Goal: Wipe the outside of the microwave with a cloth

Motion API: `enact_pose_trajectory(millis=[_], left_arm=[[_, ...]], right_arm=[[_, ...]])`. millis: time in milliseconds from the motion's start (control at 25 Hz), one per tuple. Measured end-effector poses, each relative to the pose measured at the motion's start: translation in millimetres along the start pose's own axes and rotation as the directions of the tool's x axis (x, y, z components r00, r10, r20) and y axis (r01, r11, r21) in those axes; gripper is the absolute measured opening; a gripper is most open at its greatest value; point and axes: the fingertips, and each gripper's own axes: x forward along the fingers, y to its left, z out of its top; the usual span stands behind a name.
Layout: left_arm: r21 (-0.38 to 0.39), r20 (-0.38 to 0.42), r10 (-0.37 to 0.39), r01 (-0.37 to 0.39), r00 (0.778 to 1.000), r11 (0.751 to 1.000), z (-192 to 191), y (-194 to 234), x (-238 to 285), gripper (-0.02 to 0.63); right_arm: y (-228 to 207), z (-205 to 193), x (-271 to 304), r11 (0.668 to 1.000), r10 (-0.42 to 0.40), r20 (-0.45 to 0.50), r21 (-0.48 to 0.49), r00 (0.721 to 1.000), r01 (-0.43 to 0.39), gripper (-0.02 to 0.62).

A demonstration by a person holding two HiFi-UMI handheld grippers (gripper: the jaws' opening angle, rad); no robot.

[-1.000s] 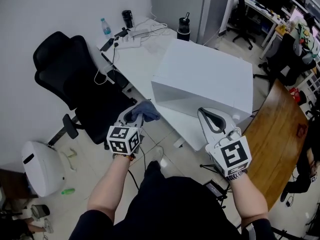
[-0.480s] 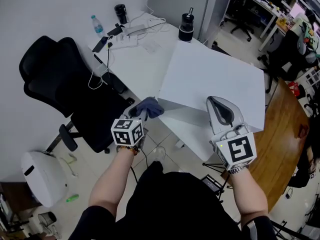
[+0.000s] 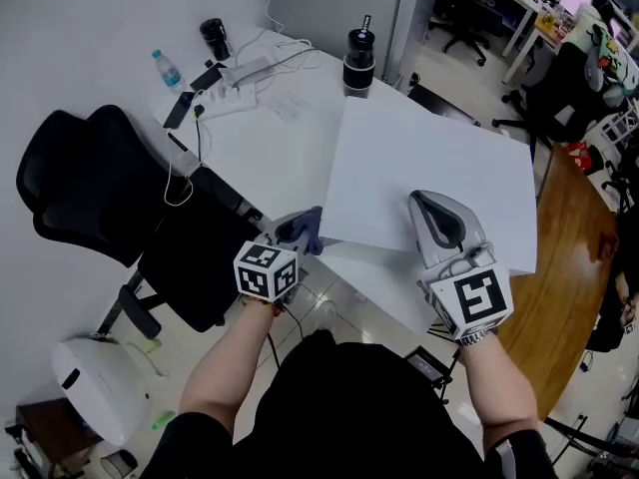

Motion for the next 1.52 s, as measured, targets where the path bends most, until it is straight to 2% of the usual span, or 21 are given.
enact_pose_trajectory(millis=[200,520,1520], left_arm=[[0.029,-0.019,-0.04,0.041,0.999,0.999,10.3,8.5,20.3,0.043],[0.052,-0.045,-0.064,0.066,0.997,0.996,27.6,24.1,53.1,0.043],[0.057,-0.096,-0.063,0.069,0.993,0.996,67.9,76.2,154.0,0.043]], right_arm=[[-8.3,-1.1,12.1,0.999,-0.035,-0.026,0.011,0.999,0.036,0.0],[-10.1,-4.2,20.0,0.998,-0.052,-0.049,0.037,0.997,0.054,0.0],[-48.5,-14.8,30.5,0.984,-0.165,-0.093,0.052,0.982,0.171,0.0]])
